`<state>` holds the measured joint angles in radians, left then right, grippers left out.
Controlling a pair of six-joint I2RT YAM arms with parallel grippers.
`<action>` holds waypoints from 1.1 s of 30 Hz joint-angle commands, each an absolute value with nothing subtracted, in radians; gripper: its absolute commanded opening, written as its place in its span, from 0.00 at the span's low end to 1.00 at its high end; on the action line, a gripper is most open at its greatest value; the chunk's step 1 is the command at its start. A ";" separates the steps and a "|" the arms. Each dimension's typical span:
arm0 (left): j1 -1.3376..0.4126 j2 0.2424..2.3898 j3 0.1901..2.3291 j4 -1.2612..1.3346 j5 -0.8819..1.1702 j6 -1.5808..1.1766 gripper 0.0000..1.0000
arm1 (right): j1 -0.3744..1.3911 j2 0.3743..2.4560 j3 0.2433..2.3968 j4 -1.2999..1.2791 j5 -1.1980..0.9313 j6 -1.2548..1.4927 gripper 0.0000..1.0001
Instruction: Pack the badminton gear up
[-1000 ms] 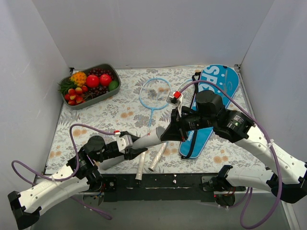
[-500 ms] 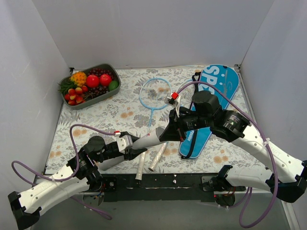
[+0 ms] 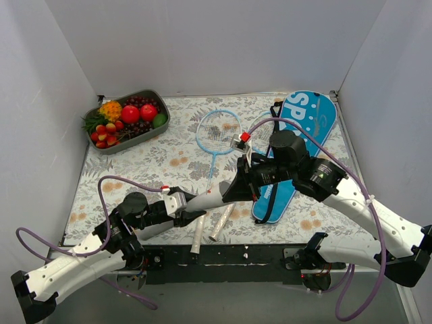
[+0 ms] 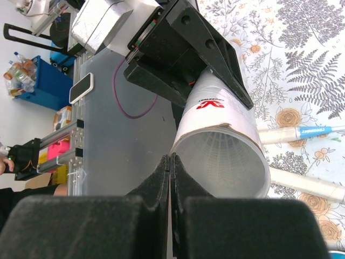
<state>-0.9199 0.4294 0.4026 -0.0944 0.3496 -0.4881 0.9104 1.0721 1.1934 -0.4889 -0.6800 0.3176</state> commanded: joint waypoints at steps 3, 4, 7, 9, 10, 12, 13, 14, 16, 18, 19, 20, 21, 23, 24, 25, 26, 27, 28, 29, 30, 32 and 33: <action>-0.925 0.420 0.408 -0.012 0.354 -0.494 0.00 | 0.925 1.081 1.131 -0.364 -0.772 0.373 0.07; -0.925 0.419 0.408 -0.012 0.351 -0.494 0.00 | 0.925 1.080 1.121 -0.330 -0.784 0.379 0.12; -0.925 0.416 0.410 -0.012 0.353 -0.492 0.00 | 0.925 1.081 1.089 -0.298 -0.801 0.402 0.25; -0.923 0.413 0.410 -0.012 0.354 -0.494 0.00 | 0.927 1.078 1.077 -0.281 -0.804 0.408 0.31; -0.925 0.413 0.410 -0.012 0.354 -0.494 0.00 | 0.925 1.078 1.075 -0.278 -0.805 0.410 0.36; -0.923 0.410 0.408 -0.011 0.357 -0.495 0.00 | 0.925 1.074 1.069 -0.268 -0.805 0.414 0.40; -0.925 0.408 0.410 -0.009 0.360 -0.497 0.00 | 0.925 1.075 1.068 -0.265 -0.810 0.417 0.43; -0.925 0.405 0.408 -0.008 0.360 -0.497 0.00 | 0.925 1.075 1.068 -0.267 -0.811 0.416 0.43; -0.923 0.403 0.410 -0.008 0.362 -0.497 0.00 | 0.925 1.075 1.074 -0.278 -0.802 0.416 0.45; -0.925 0.399 0.408 -0.009 0.364 -0.497 0.00 | 0.925 1.074 1.083 -0.304 -0.796 0.402 0.46; -0.925 0.399 0.407 -0.009 0.362 -0.497 0.00 | 0.925 1.074 1.100 -0.316 -0.776 0.394 0.47; -0.923 0.397 0.407 -0.008 0.364 -0.495 0.00 | 0.925 1.072 1.109 -0.333 -0.764 0.378 0.47; -0.923 0.396 0.407 -0.008 0.364 -0.497 0.00 | 0.925 1.072 1.120 -0.345 -0.750 0.373 0.48; -0.925 0.396 0.405 -0.008 0.367 -0.497 0.00 | 0.923 1.069 1.140 -0.370 -0.727 0.367 0.48; -0.925 0.397 0.406 -0.008 0.367 -0.497 0.00 | 0.923 1.069 1.147 -0.377 -0.716 0.362 0.48; -0.925 0.397 0.405 -0.008 0.367 -0.497 0.00 | 0.923 1.068 1.152 -0.388 -0.698 0.362 0.48; -0.923 0.397 0.406 -0.008 0.367 -0.497 0.00 | 0.922 1.065 1.160 -0.390 -0.693 0.361 0.48; -0.925 0.399 0.407 -0.008 0.368 -0.499 0.00 | 0.919 1.063 1.161 -0.390 -0.690 0.362 0.48; -0.925 0.399 0.407 -0.008 0.368 -0.499 0.00 | 0.917 1.063 1.163 -0.391 -0.678 0.364 0.48; -0.925 0.399 0.407 -0.008 0.370 -0.499 0.00 | 0.914 1.057 1.164 -0.391 -0.673 0.367 0.48; -0.925 0.399 0.407 -0.008 0.371 -0.499 0.00 | 0.910 1.054 1.167 -0.394 -0.669 0.365 0.48; -0.923 0.400 0.407 -0.008 0.371 -0.499 0.00 | 0.900 1.045 1.167 -0.400 -0.649 0.365 0.48; -0.925 0.399 0.405 -0.008 0.371 -0.500 0.00 | 0.890 1.042 1.167 -0.400 -0.647 0.368 0.49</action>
